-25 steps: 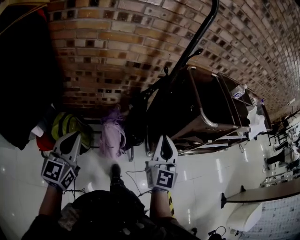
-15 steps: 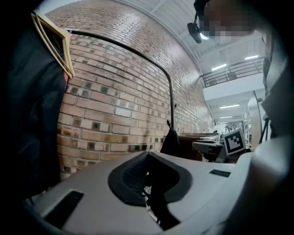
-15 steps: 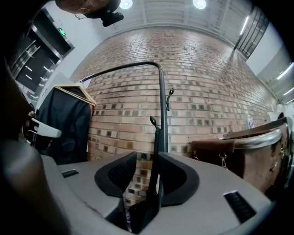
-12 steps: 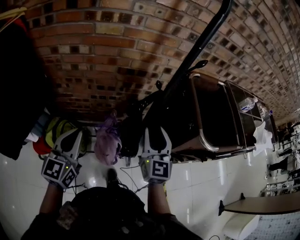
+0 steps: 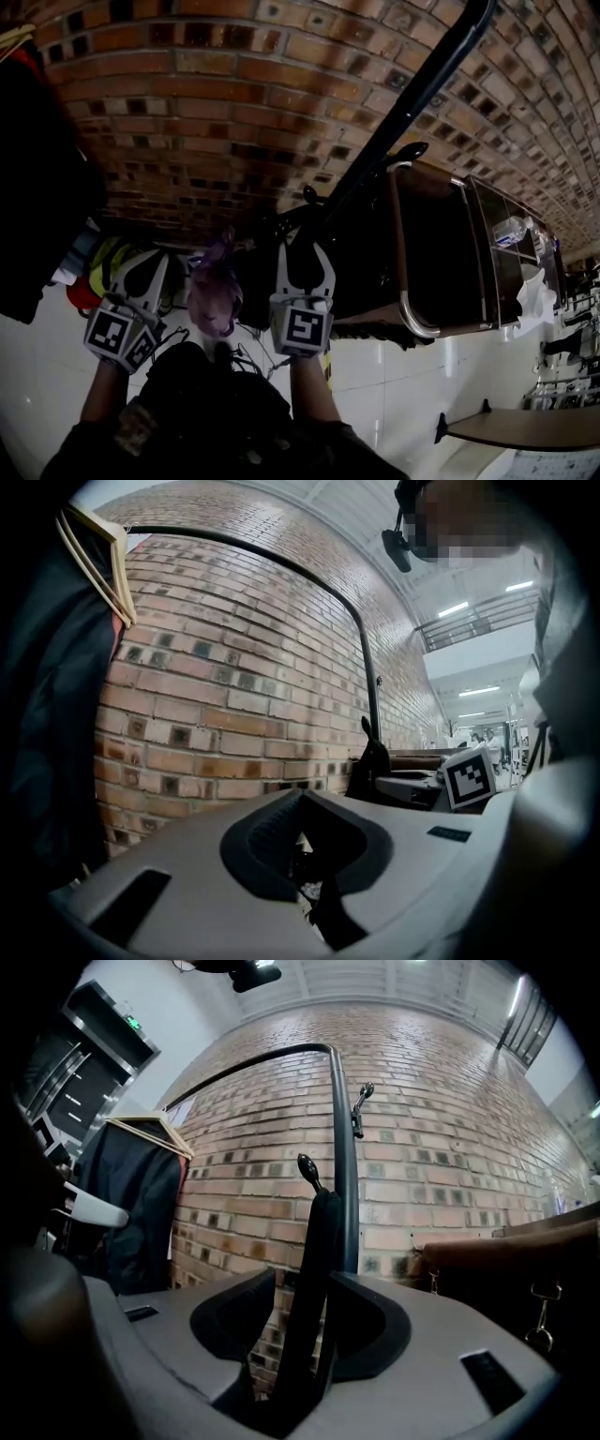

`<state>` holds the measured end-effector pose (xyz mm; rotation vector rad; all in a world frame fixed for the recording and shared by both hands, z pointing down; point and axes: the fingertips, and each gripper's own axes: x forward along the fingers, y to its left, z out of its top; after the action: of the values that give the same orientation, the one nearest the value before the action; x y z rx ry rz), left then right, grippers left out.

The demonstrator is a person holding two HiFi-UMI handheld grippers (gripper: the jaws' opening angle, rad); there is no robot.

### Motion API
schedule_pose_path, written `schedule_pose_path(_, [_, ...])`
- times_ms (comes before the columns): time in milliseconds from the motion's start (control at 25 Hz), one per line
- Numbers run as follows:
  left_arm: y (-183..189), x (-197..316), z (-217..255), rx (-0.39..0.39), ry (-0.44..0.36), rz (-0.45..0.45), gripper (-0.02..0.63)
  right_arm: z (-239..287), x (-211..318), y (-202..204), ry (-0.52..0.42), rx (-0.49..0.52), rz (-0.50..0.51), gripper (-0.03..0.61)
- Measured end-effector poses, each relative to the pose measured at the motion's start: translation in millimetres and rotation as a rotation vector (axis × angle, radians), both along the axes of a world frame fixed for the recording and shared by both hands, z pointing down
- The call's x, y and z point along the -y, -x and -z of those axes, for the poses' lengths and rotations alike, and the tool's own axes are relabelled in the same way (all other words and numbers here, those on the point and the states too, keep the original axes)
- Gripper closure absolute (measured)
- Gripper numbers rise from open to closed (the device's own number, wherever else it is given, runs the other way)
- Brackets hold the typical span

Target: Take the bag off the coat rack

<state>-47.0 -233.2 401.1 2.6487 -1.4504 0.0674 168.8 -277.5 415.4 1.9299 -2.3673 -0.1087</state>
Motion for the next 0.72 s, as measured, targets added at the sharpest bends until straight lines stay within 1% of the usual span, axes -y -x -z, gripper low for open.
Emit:
schedule_pose_path(120, [-1.9, 11.0, -1.3, 0.000, 0.012, -0.009, 0.574, 5.0, 12.2, 4.6, -0.005, 0.003, 0.012, 0.417])
schedule_pose_path(200, [-3.2, 18.5, -2.1, -0.003, 0.020, -0.022, 0.574, 9.9, 19.2, 5.5, -0.010, -0.011, -0.010, 0.421])
schedule_pose_path(240, [-4.0, 22.4, -2.6, -0.003, 0.023, -0.033, 0.574, 12.0, 21.3, 3.7, -0.011, -0.023, -0.037, 0.441])
schedule_pose_path(280, [-4.8, 26.5, -2.9, -0.002, 0.025, -0.045, 0.574, 13.7, 22.5, 1.7, -0.012, -0.033, -0.063, 0.502])
schedule_pose_path(320, [-5.4, 30.9, -3.2, 0.000, 0.028, -0.057, 0.574, 15.1, 22.9, 0.9, -0.011, -0.037, -0.078, 0.522])
schedule_pose_path(360, [-5.8, 35.3, -3.3, 0.002, 0.030, -0.071, 0.574, 16.3, 22.6, 1.7, -0.009, -0.027, -0.077, 0.523])
schedule_pose_path(480, [-5.3, 48.5, -2.2, 0.007, 0.038, -0.107, 0.574, 19.2, 19.6, 7.4, -0.007, 0.024, -0.028, 0.540])
schedule_pose_path(600, [-6.3, 61.7, 2.0, 0.004, 0.032, -0.132, 0.574, 24.0, 16.0, 12.2, -0.029, 0.030, 0.032, 0.541])
schedule_pose_path(720, [-10.7, 70.6, 4.2, 0.004, 0.029, -0.166, 0.574, 33.6, 11.5, 19.4, -0.054, 0.067, 0.096, 0.545])
